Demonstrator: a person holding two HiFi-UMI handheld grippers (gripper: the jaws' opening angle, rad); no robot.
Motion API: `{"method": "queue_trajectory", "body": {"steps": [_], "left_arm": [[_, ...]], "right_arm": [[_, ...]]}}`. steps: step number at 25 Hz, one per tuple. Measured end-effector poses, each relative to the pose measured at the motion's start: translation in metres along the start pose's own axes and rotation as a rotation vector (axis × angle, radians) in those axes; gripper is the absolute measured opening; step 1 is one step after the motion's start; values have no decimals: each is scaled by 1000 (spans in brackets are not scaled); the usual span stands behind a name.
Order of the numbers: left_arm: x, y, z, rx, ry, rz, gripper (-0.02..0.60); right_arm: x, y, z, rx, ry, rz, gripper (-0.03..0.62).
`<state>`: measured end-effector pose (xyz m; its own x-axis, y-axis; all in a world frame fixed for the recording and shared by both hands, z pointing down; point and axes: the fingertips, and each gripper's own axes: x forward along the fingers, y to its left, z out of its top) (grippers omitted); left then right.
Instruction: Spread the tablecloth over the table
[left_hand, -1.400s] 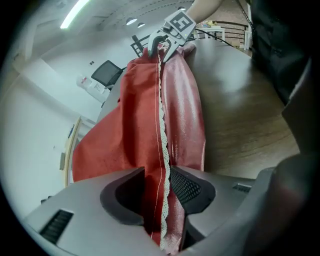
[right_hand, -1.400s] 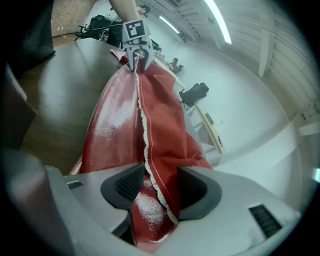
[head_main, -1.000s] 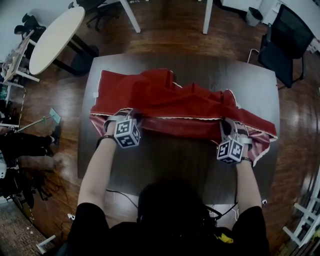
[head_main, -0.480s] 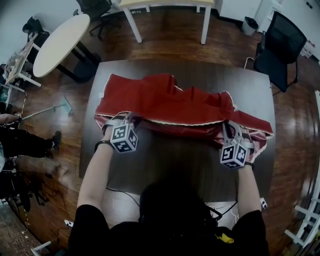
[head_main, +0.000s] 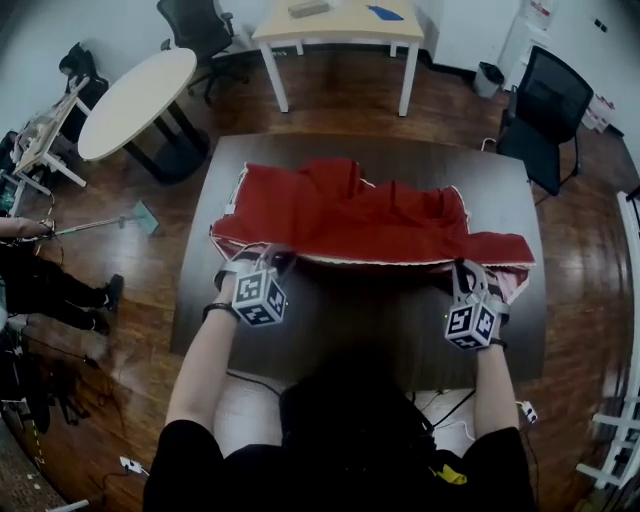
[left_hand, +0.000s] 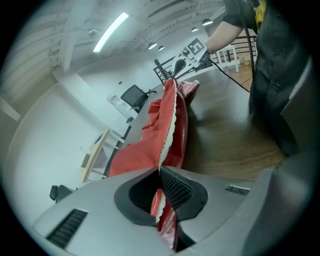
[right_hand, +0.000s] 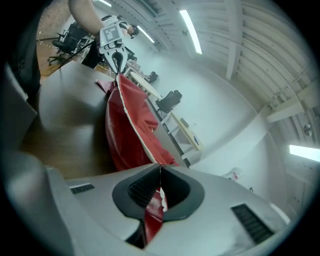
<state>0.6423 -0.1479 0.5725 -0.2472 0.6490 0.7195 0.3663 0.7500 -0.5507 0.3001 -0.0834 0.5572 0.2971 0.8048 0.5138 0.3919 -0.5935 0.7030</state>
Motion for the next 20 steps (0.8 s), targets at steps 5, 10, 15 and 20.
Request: {"method": "queue_trajectory", "body": {"steps": [5,10,15,20], "left_arm": [[-51,-45,-3,-2,-44,-26,15],[-76,-137,-38,-15,-13,-141,15],[-96,-211,-59,-36,29,-238,15],[-110,-261,-72,-62,76,-290,15]], "right_arm": [[-60,41,-2,53,48,-16,14],[-105,124,-29,118,131,39,14],[-149,191,-43,123,192,124,14],[-179,232,-59,133,230,174,14]]}}
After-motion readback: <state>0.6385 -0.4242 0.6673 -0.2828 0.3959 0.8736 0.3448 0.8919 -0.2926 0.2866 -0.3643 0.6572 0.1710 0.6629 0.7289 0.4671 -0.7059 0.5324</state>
